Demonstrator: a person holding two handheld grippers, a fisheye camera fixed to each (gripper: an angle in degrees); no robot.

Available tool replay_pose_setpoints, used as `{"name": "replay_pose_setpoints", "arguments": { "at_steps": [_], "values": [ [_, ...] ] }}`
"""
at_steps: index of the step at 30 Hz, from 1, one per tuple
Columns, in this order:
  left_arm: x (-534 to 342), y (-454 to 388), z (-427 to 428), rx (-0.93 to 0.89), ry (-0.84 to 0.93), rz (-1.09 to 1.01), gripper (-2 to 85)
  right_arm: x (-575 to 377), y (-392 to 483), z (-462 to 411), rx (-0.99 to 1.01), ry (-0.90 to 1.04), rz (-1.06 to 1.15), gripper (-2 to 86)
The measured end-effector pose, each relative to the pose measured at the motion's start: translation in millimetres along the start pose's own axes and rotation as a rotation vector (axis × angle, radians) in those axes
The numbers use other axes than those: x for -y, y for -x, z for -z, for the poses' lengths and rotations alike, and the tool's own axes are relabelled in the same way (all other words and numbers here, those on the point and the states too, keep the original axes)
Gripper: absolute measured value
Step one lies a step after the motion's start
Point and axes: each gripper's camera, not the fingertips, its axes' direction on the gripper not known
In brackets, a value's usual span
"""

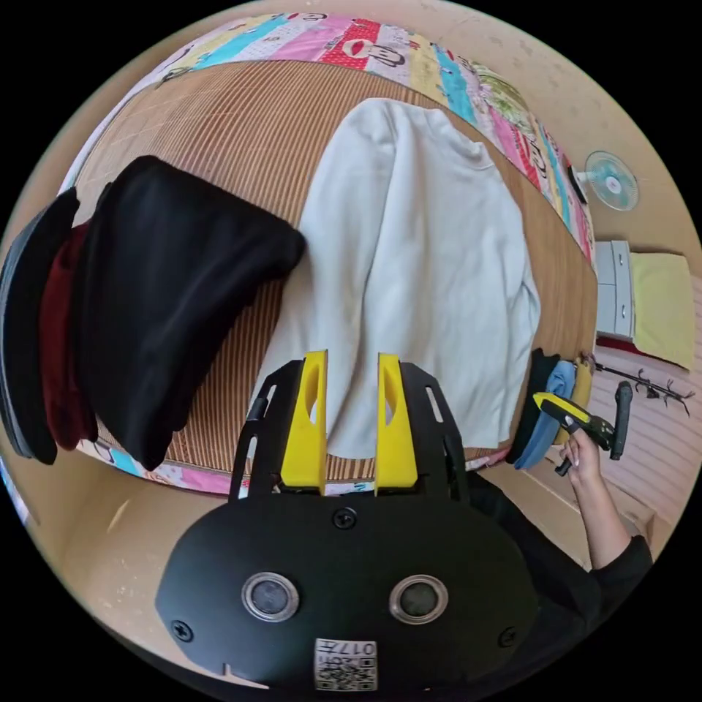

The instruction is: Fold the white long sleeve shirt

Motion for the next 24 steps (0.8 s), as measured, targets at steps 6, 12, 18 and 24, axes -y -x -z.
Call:
{"name": "replay_pose_setpoints", "arguments": {
  "at_steps": [6,12,18,24],
  "values": [
    [-6,17,-23,0.065,0.123,0.01,10.7,28,-93,-38,-0.066,0.109,-0.201,9.5],
    [0,-16,58,0.146,0.133,-0.158,2.1,58,-151,2,-0.043,0.164,-0.066,4.6],
    [-20,34,299,0.085,-0.39,-0.111,0.9,70,-263,201,-0.27,-0.188,0.01,3.5],
    [-64,181,421,0.083,-0.717,0.471,4.0,49,-444,345,-0.503,-0.587,-0.587,3.5]
  ]
}}
